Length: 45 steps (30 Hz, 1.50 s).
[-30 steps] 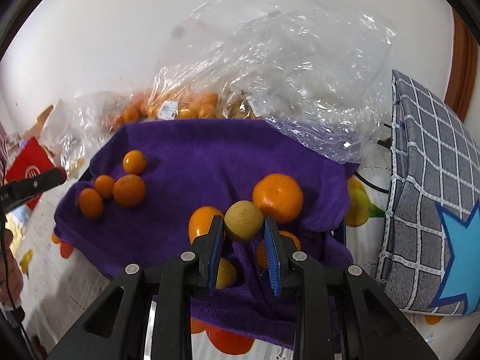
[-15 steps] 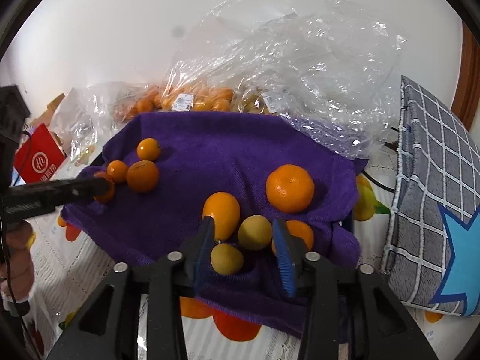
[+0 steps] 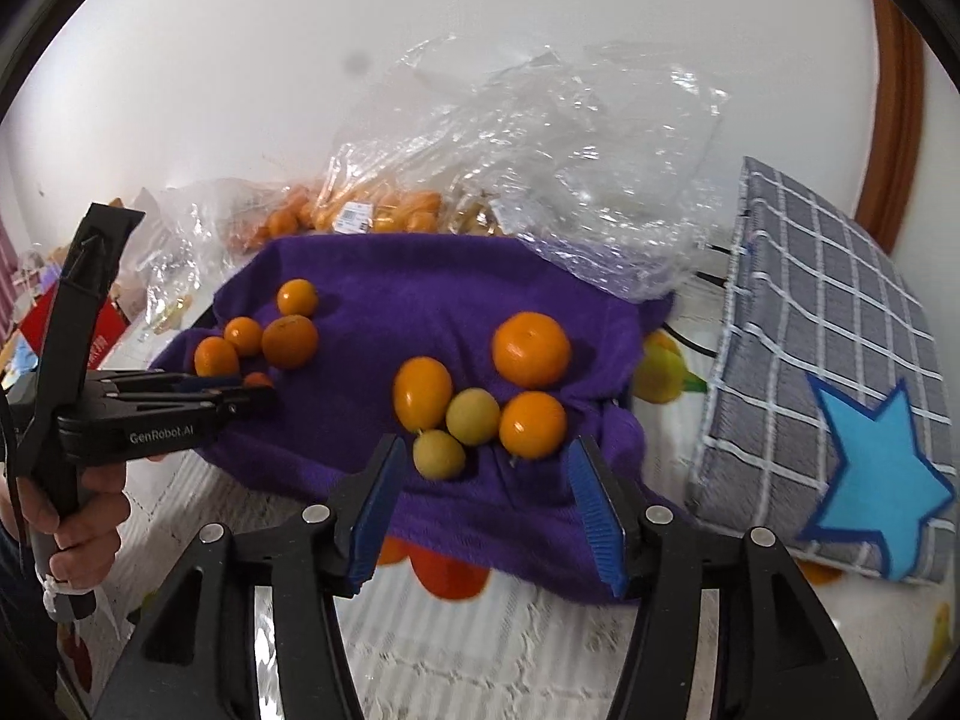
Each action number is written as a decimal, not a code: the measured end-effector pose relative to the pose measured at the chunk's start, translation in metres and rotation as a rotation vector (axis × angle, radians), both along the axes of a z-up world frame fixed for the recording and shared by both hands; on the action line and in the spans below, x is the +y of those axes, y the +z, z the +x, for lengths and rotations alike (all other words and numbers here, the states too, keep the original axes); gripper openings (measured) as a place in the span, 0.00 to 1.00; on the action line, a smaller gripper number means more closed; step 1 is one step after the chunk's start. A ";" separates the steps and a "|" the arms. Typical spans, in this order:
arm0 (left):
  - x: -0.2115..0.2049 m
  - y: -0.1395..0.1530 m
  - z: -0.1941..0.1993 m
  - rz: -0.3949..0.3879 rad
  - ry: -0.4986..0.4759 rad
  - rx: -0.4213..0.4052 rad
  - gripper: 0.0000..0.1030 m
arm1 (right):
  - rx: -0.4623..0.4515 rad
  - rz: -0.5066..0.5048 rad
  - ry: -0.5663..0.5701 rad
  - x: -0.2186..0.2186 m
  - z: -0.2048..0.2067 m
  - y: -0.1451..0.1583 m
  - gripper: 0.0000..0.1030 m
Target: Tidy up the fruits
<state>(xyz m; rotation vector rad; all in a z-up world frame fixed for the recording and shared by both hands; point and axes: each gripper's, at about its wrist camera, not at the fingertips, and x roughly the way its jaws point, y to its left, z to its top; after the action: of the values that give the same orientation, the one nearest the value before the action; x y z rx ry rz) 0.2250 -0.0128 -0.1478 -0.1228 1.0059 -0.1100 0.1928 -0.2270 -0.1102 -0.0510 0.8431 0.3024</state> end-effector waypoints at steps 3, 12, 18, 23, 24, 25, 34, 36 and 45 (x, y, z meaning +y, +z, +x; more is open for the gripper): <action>0.003 0.009 -0.010 -0.017 0.008 -0.028 0.47 | 0.003 -0.022 -0.033 -0.002 -0.008 0.006 0.57; 0.014 0.040 -0.057 -0.021 0.050 -0.119 0.51 | 0.004 -0.027 -0.129 -0.006 -0.045 0.047 0.58; 0.016 0.067 -0.097 0.023 0.049 -0.184 0.62 | -0.007 -0.065 -0.155 0.003 -0.078 0.072 0.62; 0.018 0.085 -0.136 0.025 0.065 -0.229 0.68 | -0.079 -0.078 -0.174 0.006 -0.116 0.089 0.84; 0.019 0.089 -0.143 0.022 0.072 -0.239 0.70 | -0.095 -0.080 -0.178 0.007 -0.122 0.093 0.86; 0.019 0.092 -0.149 0.018 0.075 -0.247 0.73 | -0.119 -0.078 -0.180 0.006 -0.134 0.098 0.87; 0.005 0.126 -0.202 0.015 0.064 -0.326 0.81 | -0.163 -0.038 -0.244 -0.017 -0.185 0.132 0.94; -0.001 0.133 -0.209 0.038 0.060 -0.348 0.82 | -0.177 -0.033 -0.254 -0.021 -0.192 0.138 0.94; -0.018 0.153 -0.224 0.078 0.048 -0.404 0.82 | -0.214 -0.005 -0.289 -0.041 -0.213 0.152 0.94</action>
<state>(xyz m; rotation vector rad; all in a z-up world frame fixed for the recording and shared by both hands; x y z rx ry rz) 0.0007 -0.0306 0.0050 -0.0497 0.6026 -0.0482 -0.0198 -0.2685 0.0413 0.0340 0.6280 0.0219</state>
